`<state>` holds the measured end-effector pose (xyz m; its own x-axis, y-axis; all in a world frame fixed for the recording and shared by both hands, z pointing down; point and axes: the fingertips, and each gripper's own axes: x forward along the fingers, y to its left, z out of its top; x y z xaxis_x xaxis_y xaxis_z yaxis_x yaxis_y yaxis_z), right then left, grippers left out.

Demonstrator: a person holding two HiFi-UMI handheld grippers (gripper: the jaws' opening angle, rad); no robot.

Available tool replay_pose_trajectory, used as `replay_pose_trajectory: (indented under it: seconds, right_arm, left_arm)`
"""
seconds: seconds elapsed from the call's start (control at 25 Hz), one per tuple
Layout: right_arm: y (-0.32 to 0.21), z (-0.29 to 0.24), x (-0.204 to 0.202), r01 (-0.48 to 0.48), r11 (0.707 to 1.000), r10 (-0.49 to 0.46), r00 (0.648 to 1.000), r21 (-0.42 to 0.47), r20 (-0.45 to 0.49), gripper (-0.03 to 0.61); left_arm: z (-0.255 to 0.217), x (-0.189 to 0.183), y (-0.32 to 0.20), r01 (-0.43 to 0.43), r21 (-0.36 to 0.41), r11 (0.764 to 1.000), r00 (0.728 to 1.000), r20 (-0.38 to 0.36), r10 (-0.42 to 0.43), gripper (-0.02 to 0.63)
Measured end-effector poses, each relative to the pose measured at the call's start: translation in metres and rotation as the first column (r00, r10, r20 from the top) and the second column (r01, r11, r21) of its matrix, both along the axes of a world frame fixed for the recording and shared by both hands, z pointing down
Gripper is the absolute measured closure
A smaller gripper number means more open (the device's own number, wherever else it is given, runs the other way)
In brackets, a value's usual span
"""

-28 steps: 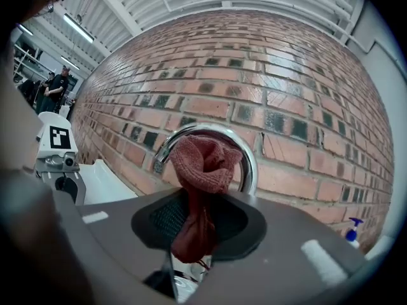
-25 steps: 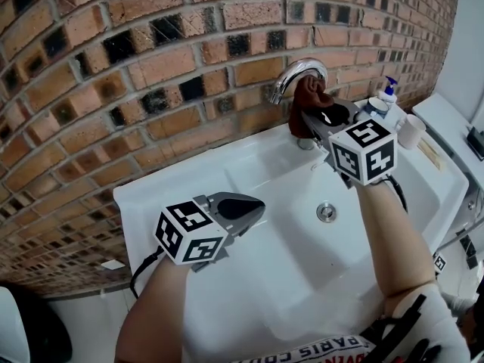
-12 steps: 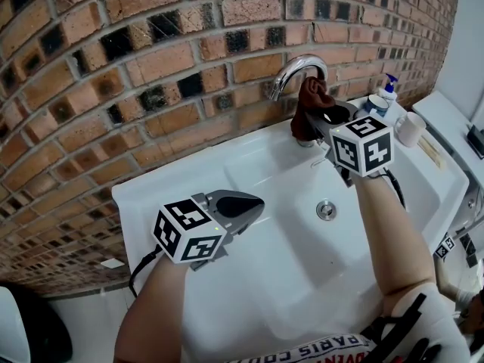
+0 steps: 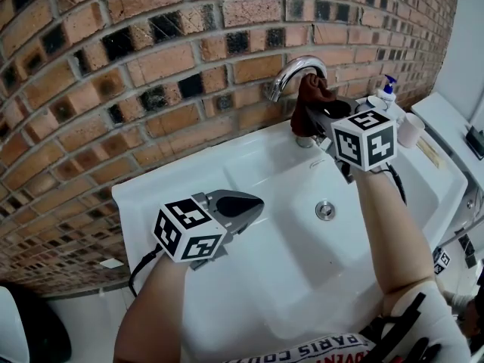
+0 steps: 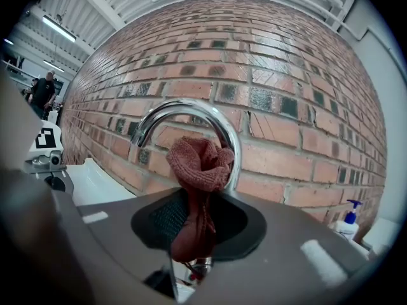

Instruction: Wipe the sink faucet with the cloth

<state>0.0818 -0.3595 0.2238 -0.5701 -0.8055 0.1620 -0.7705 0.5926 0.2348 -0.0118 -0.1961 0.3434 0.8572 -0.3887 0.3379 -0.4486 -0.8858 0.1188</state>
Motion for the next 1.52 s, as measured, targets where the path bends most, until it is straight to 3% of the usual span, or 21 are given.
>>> replay_pose_trajectory:
  seconds: [0.36,0.76,1.28,1.52]
  right_arm:
    - [0.004,-0.031,-0.013,0.014,0.998,-0.014,1.0,0.056,0.0,0.483]
    - [0.031,-0.036,-0.05,0.101,0.991,-0.1,0.995,0.088,-0.023,0.483]
    - [0.043,-0.01,-0.066,0.122,0.987,-0.106,0.983,0.104,-0.15,0.483]
    - [0.046,-0.013,-0.061,0.118,0.987,-0.099,0.981,0.106,-0.167,0.483]
  left_arm:
    - [0.0,0.0,0.0,0.001,-0.001,1.0,1.0,0.001,-0.001,0.607]
    - [0.0,0.0,0.0,0.0,0.0,1.0,1.0,0.001,0.0,0.607]
    - [0.0,0.0,0.0,-0.001,-0.001,1.0,1.0,0.001,0.001,0.607]
    - [0.0,0.0,0.0,-0.001,0.0,1.0,1.0,0.002,0.001,0.607]
